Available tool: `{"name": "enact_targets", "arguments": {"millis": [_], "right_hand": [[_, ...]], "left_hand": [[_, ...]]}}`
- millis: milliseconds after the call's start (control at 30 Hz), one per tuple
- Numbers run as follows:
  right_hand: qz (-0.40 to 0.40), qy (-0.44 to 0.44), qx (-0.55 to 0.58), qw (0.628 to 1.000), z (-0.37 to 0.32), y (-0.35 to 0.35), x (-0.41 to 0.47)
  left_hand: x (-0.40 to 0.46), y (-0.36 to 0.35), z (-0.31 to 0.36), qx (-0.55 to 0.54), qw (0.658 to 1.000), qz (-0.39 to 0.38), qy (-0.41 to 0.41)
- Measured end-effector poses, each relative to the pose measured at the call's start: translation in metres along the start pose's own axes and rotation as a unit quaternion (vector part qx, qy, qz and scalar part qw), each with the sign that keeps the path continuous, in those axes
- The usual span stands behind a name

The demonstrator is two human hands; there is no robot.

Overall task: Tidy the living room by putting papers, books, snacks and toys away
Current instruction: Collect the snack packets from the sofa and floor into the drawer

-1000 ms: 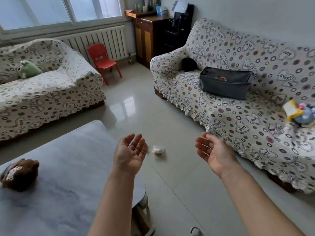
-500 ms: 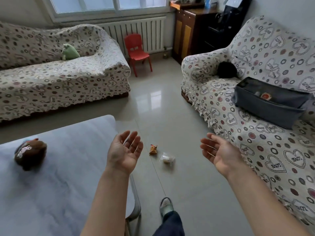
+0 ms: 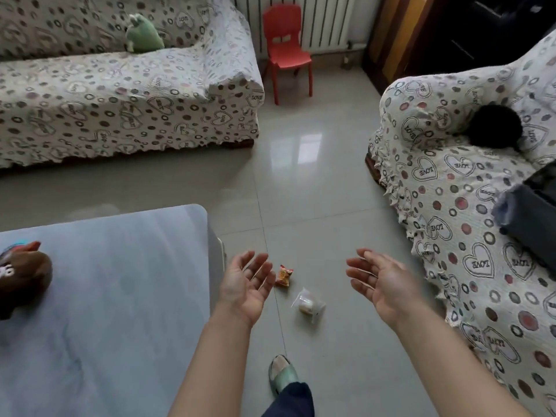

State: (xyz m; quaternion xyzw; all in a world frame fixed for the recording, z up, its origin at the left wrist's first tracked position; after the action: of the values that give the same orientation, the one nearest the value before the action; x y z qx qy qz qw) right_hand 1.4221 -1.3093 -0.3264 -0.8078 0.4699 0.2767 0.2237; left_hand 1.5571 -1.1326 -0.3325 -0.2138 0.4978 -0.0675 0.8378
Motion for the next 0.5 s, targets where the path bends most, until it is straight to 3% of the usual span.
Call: {"name": "enact_targets", "arguments": {"millis": [267,500], "right_hand": [[-0.039,-0.051,-0.053,0.997,0.025,-0.052,0.131],[-0.041,-0.114,-0.15,0.981,0.131,-0.063,0.275]], "left_hand": [[0.13,-0.018,-0.006,0.009,0.997,0.068,0.022],[0.282,0.0,-0.068,0.032,0.99,0.11,0.078]]}}
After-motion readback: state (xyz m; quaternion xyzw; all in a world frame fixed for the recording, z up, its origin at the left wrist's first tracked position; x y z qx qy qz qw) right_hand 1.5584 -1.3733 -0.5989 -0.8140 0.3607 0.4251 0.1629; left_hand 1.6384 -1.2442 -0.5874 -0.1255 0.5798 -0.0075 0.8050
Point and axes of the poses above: each hand's wrist, its own x-axis towards the middle knuckle, its own y-axis out of the back of the hand, z = x × y, the point moved 2 cm from there along x, towards the middle knuckle
